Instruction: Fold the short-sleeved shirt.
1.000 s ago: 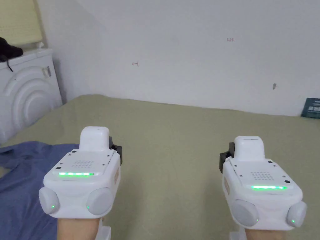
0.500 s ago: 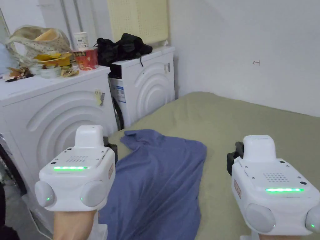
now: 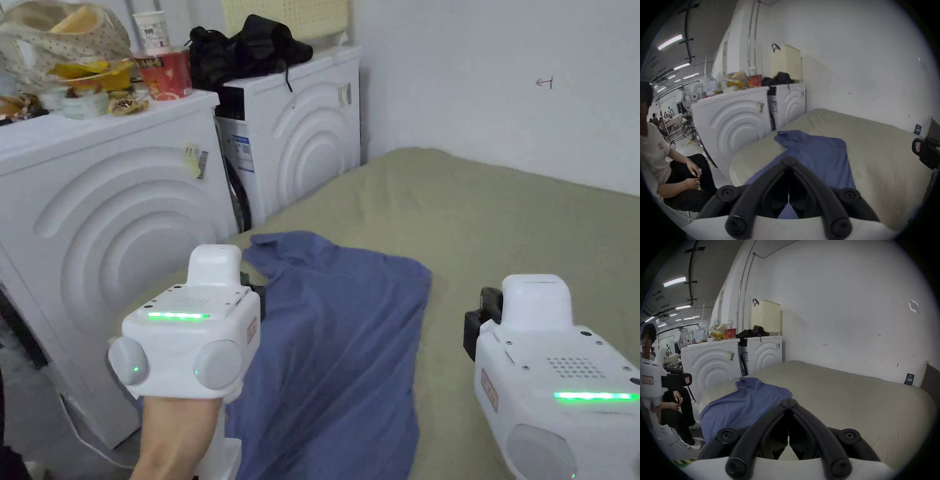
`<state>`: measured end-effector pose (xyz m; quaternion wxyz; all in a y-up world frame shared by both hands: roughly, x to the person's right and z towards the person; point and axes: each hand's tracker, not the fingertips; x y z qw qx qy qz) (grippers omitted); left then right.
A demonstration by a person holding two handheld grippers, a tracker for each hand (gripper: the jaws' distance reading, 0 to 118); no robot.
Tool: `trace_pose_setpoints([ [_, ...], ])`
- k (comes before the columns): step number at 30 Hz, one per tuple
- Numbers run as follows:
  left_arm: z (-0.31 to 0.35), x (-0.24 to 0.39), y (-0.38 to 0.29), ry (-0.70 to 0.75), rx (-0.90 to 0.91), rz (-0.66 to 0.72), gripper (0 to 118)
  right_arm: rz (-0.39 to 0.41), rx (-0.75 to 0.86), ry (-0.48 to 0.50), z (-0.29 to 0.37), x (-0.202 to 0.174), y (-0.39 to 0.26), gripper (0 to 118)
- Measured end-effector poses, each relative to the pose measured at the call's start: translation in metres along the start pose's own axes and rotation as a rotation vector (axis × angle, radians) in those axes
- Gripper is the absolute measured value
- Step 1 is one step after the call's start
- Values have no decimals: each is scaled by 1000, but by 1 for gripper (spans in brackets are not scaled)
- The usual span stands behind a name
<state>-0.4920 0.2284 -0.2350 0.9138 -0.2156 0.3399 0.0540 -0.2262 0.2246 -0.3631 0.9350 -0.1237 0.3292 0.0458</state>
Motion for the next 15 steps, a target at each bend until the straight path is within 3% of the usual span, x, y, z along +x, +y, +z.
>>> trace_pose_setpoints([
  [9,-202,64,-22,-195,-392,72,0,6,-113,-29,-63,13,-30,0],
  [15,-264,91,-31,-241,-569,-54,1,-12,-162,-50,-81,26,-52,0],
])
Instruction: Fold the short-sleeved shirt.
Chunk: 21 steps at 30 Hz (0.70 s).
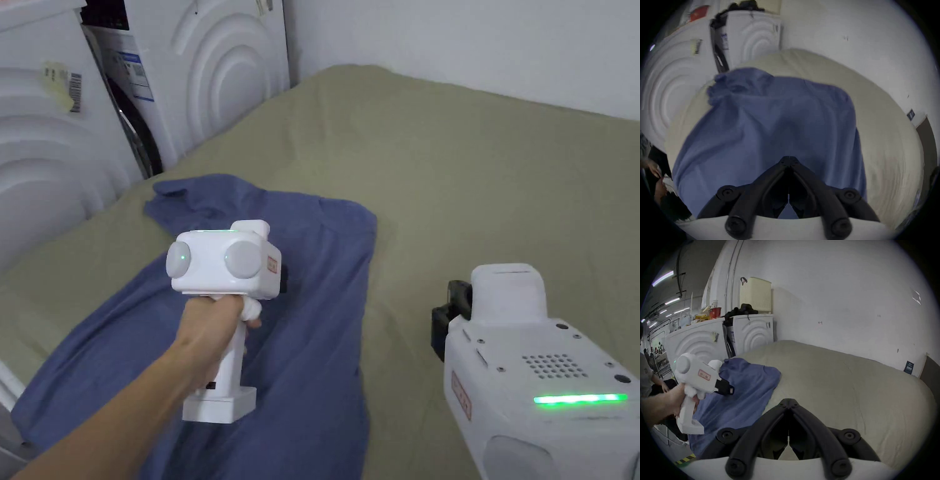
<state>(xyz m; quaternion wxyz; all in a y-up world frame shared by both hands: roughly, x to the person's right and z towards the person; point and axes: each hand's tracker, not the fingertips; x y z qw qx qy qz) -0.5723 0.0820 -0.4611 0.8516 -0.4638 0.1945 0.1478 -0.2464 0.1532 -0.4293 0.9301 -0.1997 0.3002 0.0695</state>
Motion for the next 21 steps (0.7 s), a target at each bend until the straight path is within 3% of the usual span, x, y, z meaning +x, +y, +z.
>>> trace_pose_setpoints([
  [1,-5,1,0,-28,-14,-10,10,4,-10,-5,-2,2,-4,0],
  [2,-7,0,1,-28,-12,-5,29,5,-23,-10,-3,5,-9,0],
  [3,-6,-1,0,-24,1,-3,49,0,-31,-14,-3,7,-12,0],
  [4,-5,0,-1,-26,21,-4,82,-9,-45,-12,-4,9,-16,0],
  [5,-5,2,-1,-26,23,-15,108,-14,-58,-7,-5,11,-20,0],
  [6,-9,3,0,-28,9,-28,118,-17,-67,-8,-5,11,-22,0],
  [13,-10,17,-1,30,-31,-81,114,-22,-89,-9,2,16,-31,0],
  [18,-18,18,-5,55,-61,-44,111,-16,-88,-21,17,27,-30,0],
  [20,-11,23,-2,57,-66,-54,97,-20,-84,-36,26,36,-30,0],
  [21,-6,26,-1,48,-62,-63,80,-26,-85,-42,31,41,-29,0],
])
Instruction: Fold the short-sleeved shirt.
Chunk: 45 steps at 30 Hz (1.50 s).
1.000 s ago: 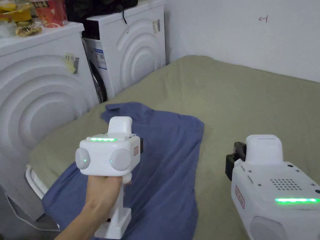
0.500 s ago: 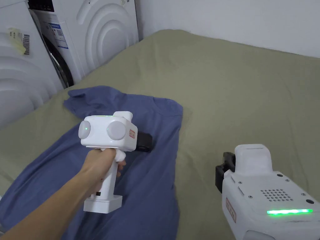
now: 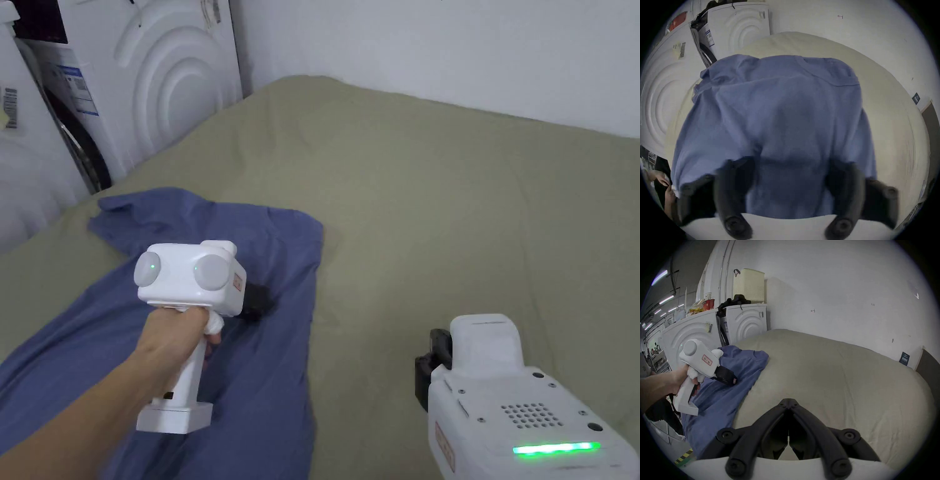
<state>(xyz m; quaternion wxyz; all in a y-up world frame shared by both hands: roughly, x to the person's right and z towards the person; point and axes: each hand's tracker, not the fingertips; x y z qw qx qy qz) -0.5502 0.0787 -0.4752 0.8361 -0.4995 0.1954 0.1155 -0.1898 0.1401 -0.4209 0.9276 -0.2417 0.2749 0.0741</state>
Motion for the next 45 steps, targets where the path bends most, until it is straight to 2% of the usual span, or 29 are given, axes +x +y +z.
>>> trace_pose_setpoints([
  [2,13,9,3,51,39,-30,0,-19,8,-23,13,13,0,0],
  [3,19,10,3,114,70,-48,0,-26,9,-33,20,19,0,0],
  [10,104,64,7,-10,143,-99,0,-95,39,-135,89,86,-8,0],
  [12,144,101,2,-62,165,-161,0,-116,52,-164,112,106,-12,0],
  [15,186,160,-3,-122,218,-252,0,-92,74,-236,153,132,-22,0],
  [17,215,209,-9,-226,244,-289,0,-110,68,-273,181,151,-32,0],
  [25,270,402,-49,-539,284,-525,0,-176,78,-440,255,207,-60,0],
  [29,259,488,-71,-675,235,-580,0,-203,74,-506,273,233,-72,0],
  [33,218,550,-104,-705,123,-658,0,-231,54,-544,276,253,-84,0],
  [36,167,580,-133,-668,20,-676,0,-243,29,-562,271,267,-96,0],
  [39,120,592,-156,-557,-60,-669,0,-255,-10,-567,263,276,-108,0],
  [42,99,587,-158,-539,-53,-667,0,-261,-30,-570,257,283,-117,0],
  [44,106,579,-159,-576,-48,-648,8,-269,-39,-574,254,286,-120,0],
  [45,109,575,-157,-600,-18,-637,29,-277,-43,-573,253,287,-120,0],
])
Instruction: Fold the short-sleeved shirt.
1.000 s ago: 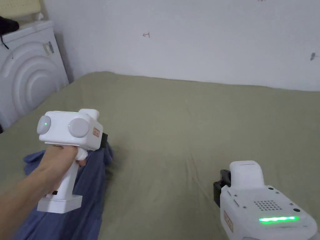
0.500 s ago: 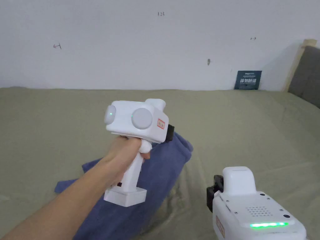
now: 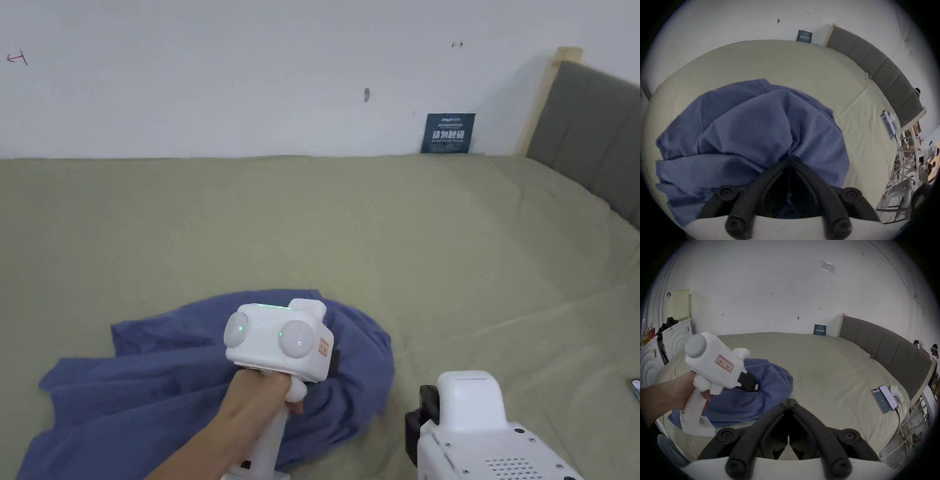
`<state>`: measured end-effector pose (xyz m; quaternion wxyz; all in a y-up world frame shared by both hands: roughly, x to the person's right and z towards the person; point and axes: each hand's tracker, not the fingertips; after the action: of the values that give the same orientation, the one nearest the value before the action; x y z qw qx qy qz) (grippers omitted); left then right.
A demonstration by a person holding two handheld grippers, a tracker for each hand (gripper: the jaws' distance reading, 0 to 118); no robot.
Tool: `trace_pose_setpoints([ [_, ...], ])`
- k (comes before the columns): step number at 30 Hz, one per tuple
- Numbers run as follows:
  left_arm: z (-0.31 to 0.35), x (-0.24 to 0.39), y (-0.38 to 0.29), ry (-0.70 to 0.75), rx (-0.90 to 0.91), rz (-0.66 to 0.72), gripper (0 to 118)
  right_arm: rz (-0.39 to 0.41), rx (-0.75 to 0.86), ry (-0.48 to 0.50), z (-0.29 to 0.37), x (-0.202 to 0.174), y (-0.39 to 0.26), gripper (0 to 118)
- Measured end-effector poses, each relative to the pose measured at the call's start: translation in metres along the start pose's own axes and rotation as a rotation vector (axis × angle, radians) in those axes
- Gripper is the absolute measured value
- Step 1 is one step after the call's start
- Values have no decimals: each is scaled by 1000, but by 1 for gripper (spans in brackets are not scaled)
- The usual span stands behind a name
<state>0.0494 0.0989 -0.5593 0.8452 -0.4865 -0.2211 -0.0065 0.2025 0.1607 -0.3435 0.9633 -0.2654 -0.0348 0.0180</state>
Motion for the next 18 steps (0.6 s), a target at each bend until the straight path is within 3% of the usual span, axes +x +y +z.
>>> trace_pose_setpoints([
  [1,8,-2,-1,2,27,-9,87,-7,-2,2,0,0,0,0],
  [2,19,-4,-3,12,50,-6,118,-9,-2,2,1,-1,0,0],
  [4,51,-13,-15,5,109,0,108,-15,5,2,6,-4,3,0],
  [8,142,-30,-52,74,285,65,107,-3,31,21,18,-15,8,0],
  [10,191,-56,-78,151,372,92,100,0,51,46,27,-23,9,0],
  [11,214,-62,-93,182,431,105,89,7,60,49,29,-27,9,0],
  [12,235,-68,-108,214,468,111,70,14,67,56,32,-31,9,0],
  [13,258,-74,-129,260,505,135,21,23,81,69,36,-36,10,0],
  [14,272,-90,-149,321,533,155,0,31,90,74,39,-42,10,0],
  [18,321,-105,-212,511,599,171,0,36,119,110,51,-63,15,0],
])
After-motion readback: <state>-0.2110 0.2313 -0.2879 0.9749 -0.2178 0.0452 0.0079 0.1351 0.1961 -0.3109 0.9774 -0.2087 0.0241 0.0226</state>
